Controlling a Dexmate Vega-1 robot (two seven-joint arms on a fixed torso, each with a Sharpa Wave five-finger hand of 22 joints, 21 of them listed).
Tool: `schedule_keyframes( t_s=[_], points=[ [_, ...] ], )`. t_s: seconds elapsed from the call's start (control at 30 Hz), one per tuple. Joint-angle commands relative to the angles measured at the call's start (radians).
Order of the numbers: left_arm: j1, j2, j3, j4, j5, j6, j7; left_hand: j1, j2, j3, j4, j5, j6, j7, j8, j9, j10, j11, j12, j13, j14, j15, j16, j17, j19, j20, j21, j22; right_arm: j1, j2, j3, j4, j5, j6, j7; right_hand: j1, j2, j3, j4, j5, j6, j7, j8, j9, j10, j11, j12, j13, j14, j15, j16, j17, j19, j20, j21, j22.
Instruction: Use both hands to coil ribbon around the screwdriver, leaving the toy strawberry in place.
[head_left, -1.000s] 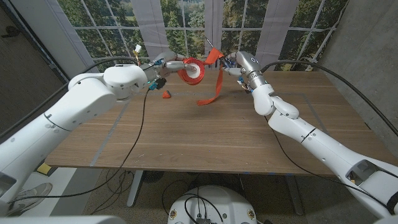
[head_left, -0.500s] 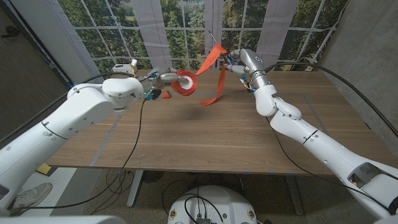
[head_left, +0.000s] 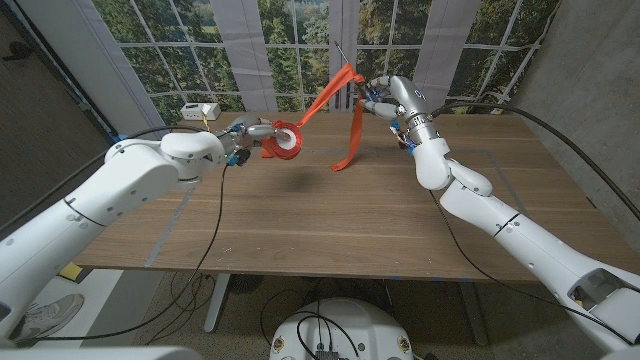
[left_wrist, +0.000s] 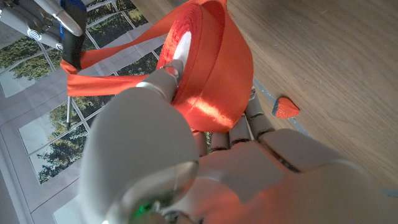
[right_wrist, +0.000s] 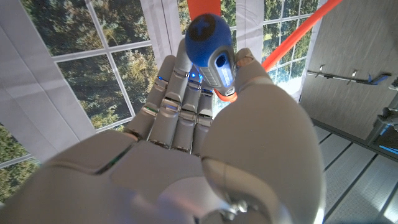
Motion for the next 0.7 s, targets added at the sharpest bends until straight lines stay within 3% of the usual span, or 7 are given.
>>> schedule_keyframes(
  t_s=[0.03,0.2,0.47,0.7],
  points=[
    [-0.037,-0.007,0.003,0.041,0.001,0.000,0.023,0.076,0.078,0.004,0.004,0.007,0.255,0.006,0.004,0.003,0.329,-0.299,0.075,0.253,0.252,-0.316,0.020,0.259,0.009,0.000,0.005,0.002,-0.021,-0.030,0.009,-0.055,0.001,0.077,0.059,0.122,0.121,0.007,0.000,0.010,0.145,-0.135,0.003,0.005,0.104,-0.094,0.004,0.133,0.109,-0.171,0.002,0.007,-0.007,-0.025,0.007,0.002],
    [-0.058,-0.019,0.023,0.052,0.039,-0.013,0.047,0.076,0.078,0.003,0.005,0.007,0.254,0.004,0.003,0.003,0.329,-0.299,0.072,0.253,0.250,-0.317,0.020,0.260,0.009,-0.001,0.005,0.001,-0.017,-0.044,0.008,-0.068,0.017,0.120,0.119,0.121,0.122,0.007,0.001,0.010,0.146,-0.136,0.003,0.005,0.104,-0.097,0.003,0.135,0.109,-0.171,0.001,0.007,-0.009,-0.025,0.008,0.002],
    [-0.092,-0.041,0.044,0.054,0.068,0.002,0.073,0.077,0.078,0.003,0.005,0.008,0.256,0.002,0.004,0.001,0.331,-0.299,0.069,0.255,0.250,-0.317,0.019,0.260,0.010,-0.002,0.005,0.001,-0.028,-0.039,0.019,-0.073,0.020,0.153,0.143,0.122,0.120,0.007,0.000,0.011,0.147,-0.137,0.003,0.005,0.106,-0.095,0.000,0.133,0.110,-0.171,0.000,0.008,-0.011,-0.023,0.010,0.002],
    [-0.108,-0.054,0.051,0.055,0.083,0.014,0.082,0.076,0.077,0.001,0.005,0.007,0.258,0.002,0.004,-0.001,0.332,-0.300,0.065,0.253,0.252,-0.316,0.019,0.259,0.013,-0.004,0.005,0.000,-0.031,-0.041,0.042,-0.059,0.146,0.286,0.212,0.121,0.120,0.007,0.000,0.011,0.150,-0.136,0.003,0.005,0.108,-0.093,0.000,0.137,0.110,-0.170,0.000,0.010,-0.013,-0.023,0.011,0.001]
  ],
)
